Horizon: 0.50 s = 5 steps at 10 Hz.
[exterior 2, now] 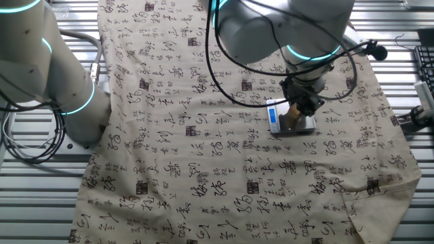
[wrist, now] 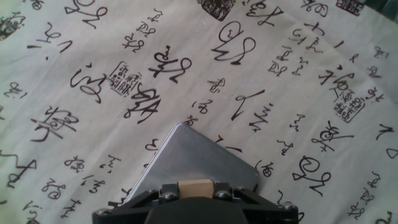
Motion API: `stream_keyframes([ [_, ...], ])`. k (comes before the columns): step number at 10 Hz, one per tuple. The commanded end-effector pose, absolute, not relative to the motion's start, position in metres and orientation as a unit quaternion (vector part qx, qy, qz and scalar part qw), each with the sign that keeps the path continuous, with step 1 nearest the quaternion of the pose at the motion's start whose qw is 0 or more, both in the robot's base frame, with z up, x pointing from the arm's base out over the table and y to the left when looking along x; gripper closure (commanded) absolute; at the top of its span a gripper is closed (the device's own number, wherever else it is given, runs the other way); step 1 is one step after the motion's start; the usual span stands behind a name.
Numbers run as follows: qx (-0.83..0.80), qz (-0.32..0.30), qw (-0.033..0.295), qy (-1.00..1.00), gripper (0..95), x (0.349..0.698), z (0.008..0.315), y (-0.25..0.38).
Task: Remove the object from the scale
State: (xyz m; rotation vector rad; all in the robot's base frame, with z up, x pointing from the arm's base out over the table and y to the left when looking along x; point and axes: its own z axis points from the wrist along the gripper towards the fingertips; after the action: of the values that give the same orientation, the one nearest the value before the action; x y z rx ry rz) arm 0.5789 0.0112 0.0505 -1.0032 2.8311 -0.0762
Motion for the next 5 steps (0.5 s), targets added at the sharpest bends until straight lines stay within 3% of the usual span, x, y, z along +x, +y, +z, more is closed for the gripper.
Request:
stream_keyframes([
  [1,-0.33,-0.023,0.064,0.941,95.0,0.58,0.071,0.012],
  [5,-0.28,-0.025,0.063,0.958,95.0,0.58,0.088,0.013],
])
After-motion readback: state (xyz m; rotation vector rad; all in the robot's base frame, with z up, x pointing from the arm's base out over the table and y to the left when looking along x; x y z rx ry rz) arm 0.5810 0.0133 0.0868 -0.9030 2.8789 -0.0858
